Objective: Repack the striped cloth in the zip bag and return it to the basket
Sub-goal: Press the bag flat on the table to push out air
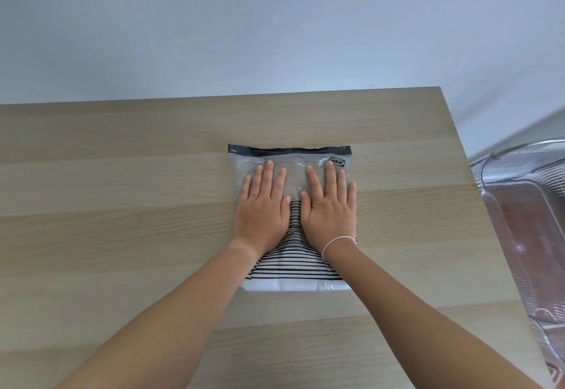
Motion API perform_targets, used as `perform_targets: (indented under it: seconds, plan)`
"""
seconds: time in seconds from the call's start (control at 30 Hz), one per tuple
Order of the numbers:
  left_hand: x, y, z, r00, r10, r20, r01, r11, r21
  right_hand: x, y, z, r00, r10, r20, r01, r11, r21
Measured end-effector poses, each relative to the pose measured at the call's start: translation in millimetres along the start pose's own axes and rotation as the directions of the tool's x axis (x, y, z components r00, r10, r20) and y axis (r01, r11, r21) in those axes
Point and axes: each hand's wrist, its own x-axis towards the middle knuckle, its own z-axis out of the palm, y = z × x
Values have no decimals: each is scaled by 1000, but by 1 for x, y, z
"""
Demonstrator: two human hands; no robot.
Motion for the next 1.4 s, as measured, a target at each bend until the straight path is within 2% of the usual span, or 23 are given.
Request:
perform_targets:
  seconds: [0.93, 1.4]
  plan:
    - [2, 0, 2, 1000, -4, 16, 4, 1000, 20, 3, 0, 1, 1000, 7, 18, -6, 1000, -11]
    - [-10, -9, 1, 999, 19, 40, -20, 999, 38, -7, 5, -11, 995, -25, 95, 29, 999, -44]
